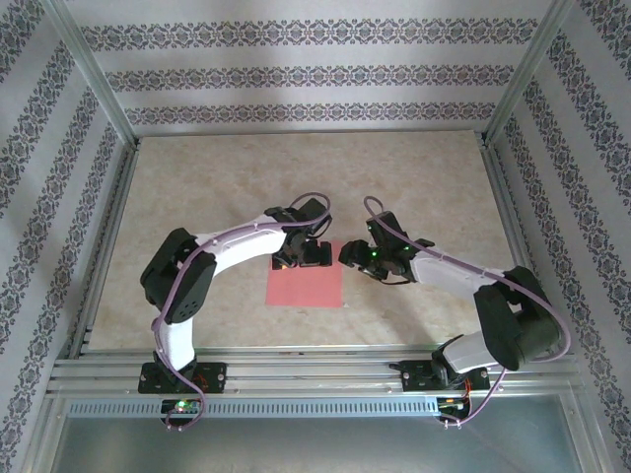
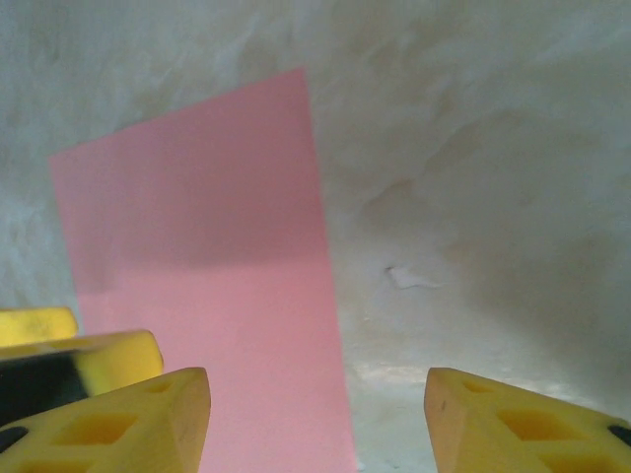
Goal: Fold a paper plane with a square sheet of paper (pick it up from the middle)
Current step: First fold the square sheet of paper in half at the center of the table.
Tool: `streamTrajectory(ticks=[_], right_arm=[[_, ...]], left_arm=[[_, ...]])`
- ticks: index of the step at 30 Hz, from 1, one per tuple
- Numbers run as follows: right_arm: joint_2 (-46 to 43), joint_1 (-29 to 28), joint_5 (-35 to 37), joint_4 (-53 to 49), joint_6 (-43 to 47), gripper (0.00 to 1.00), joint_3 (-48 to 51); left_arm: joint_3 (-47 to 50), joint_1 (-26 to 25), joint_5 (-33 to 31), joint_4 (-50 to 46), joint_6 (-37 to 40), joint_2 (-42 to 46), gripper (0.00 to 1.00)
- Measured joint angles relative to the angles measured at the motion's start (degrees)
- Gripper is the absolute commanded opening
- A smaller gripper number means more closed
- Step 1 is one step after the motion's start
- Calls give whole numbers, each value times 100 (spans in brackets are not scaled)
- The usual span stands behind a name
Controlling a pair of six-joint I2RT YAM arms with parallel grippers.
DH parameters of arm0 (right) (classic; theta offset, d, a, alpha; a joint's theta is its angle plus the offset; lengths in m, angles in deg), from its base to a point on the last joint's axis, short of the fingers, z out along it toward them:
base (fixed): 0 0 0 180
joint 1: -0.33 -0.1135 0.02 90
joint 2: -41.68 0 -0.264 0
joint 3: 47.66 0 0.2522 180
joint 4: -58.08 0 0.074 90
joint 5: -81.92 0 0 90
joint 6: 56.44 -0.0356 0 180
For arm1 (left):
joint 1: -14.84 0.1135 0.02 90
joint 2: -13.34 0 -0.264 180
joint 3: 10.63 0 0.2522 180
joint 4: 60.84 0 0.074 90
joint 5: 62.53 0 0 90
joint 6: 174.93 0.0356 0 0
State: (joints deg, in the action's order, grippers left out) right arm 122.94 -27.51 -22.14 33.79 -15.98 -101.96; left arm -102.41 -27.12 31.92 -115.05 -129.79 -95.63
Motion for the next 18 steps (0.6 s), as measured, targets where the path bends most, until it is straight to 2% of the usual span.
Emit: streamTrajectory(ticks=[9,18], right_arm=[[-535,590,492,-267,197,61,348],[-535,634,546,-345,289,61,380]], left_arm=[[-693,-304,-313,-623,260,-702,95],[-704,-310,-319,-713,256,-927,93]])
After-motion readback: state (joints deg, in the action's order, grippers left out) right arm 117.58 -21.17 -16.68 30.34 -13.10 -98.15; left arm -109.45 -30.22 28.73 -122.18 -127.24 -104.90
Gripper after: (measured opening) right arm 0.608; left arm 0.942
